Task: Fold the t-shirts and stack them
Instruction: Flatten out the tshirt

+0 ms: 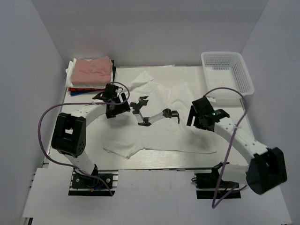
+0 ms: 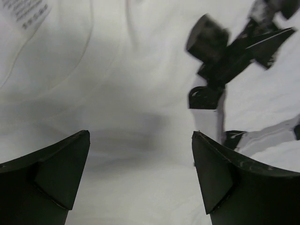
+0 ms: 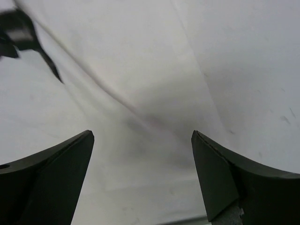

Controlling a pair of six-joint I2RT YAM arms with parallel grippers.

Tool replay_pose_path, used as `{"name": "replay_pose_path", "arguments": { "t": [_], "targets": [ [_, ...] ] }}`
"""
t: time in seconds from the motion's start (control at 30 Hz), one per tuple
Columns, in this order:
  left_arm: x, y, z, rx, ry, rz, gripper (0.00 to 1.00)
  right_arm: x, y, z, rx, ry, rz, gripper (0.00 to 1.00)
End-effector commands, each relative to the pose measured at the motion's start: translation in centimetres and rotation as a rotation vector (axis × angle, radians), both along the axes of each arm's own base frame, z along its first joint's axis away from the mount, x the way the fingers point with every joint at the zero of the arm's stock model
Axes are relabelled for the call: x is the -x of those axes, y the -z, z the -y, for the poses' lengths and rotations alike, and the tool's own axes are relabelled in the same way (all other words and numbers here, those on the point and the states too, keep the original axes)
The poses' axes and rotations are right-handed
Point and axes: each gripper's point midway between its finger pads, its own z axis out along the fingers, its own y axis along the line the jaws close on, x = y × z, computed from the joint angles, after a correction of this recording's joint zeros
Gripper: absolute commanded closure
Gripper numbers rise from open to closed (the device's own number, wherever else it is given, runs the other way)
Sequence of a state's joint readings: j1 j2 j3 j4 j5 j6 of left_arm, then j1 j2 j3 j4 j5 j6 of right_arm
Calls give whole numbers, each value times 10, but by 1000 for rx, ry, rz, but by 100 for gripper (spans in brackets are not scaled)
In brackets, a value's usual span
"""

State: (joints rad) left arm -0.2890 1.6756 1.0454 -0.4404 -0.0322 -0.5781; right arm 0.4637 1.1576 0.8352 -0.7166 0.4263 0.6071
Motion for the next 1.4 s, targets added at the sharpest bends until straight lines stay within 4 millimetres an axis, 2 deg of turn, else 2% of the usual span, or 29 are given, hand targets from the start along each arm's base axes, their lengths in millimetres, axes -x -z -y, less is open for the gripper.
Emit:
{"name": "replay_pose_path", "arguments": {
  "t": [0.0,0.03,0.1,0.13,0.17,0.2,0.23,0.27,0.3,0.33,0.37,0.4,0.43,0.47,0.53,0.57,0.6,0.63,0.67,0.7,0.77,0.9,1.0,1.1,1.17,1.23,1.3,1.33,1.37],
  "targets": [
    [-33,-41,18,53,67,134,0,-73,-16,-52,-112,-163,157,10],
    [-45,-50,22,59,67,159,0,-97,-25,-64,-122,-193,172,10],
    [-64,-44,22,48,64,142,0,-129,-35,-90,-166,-260,190,10],
    [-69,-42,24,40,71,131,0,-138,-18,-94,-153,-264,152,10],
    [-75,-38,16,8,58,116,0,-158,-32,-98,-159,-253,206,10],
    [-91,-48,17,1,47,152,0,-168,-30,-100,-153,-247,210,10],
    [-98,-37,17,-15,40,135,0,-180,0,-98,-118,-242,163,10],
    [-106,-37,16,-28,45,144,0,-207,-26,-104,-131,-232,233,10],
    [-118,-45,19,-34,62,174,0,-216,-24,-106,-136,-231,235,10],
    [-124,-31,20,-44,70,153,0,-224,11,-112,-121,-265,169,10],
    [-131,-28,22,-50,79,155,0,-248,-10,-120,-147,-271,231,10],
    [-142,-35,25,-51,86,182,0,-259,22,-120,-141,-271,187,10],
    [-147,-32,25,-59,98,182,0,-264,11,-129,-177,-306,206,10],
    [-149,-26,26,-62,98,169,0,-277,29,-138,-198,-324,186,10],
    [-159,-16,28,-70,109,164,0,-301,13,-150,-230,-362,241,10],
    [-161,-14,30,-67,122,162,0,-303,41,-151,-238,-374,195,10],
    [-163,-12,31,-67,123,162,0,-313,30,-158,-256,-386,226,10],
    [-162,-7,31,-69,123,152,0,-317,35,-156,-258,-382,221,10],
    [-162,-7,33,-61,129,150,0,-318,56,-153,-254,-371,189,10],
    [-164,-8,33,-59,129,159,0,-323,55,-150,-261,-355,195,10],
    [-166,-10,35,-49,134,170,0,-322,71,-143,-261,-331,162,10],
    [-165,-8,37,-45,147,173,0,-312,104,-118,-257,-261,64,10],
    [-165,-3,37,-47,148,164,0,-299,124,-89,-235,-179,-13,10],
    [-166,1,37,-46,148,165,0,-294,129,-68,-202,-123,-52,10],
    [-173,5,37,-55,141,168,0,-300,127,-47,-153,-71,-47,10],
    [-180,2,37,-59,135,183,0,-305,126,-45,-136,-85,-41,10],
    [-183,13,34,-80,125,165,0,-322,112,-45,-140,-94,0,10],
    [-186,14,36,-73,116,166,0,-323,120,-45,-135,-99,-15,10],
    [-191,8,37,-71,115,177,0,-334,98,-56,-167,-124,18,10]
  ]
}}
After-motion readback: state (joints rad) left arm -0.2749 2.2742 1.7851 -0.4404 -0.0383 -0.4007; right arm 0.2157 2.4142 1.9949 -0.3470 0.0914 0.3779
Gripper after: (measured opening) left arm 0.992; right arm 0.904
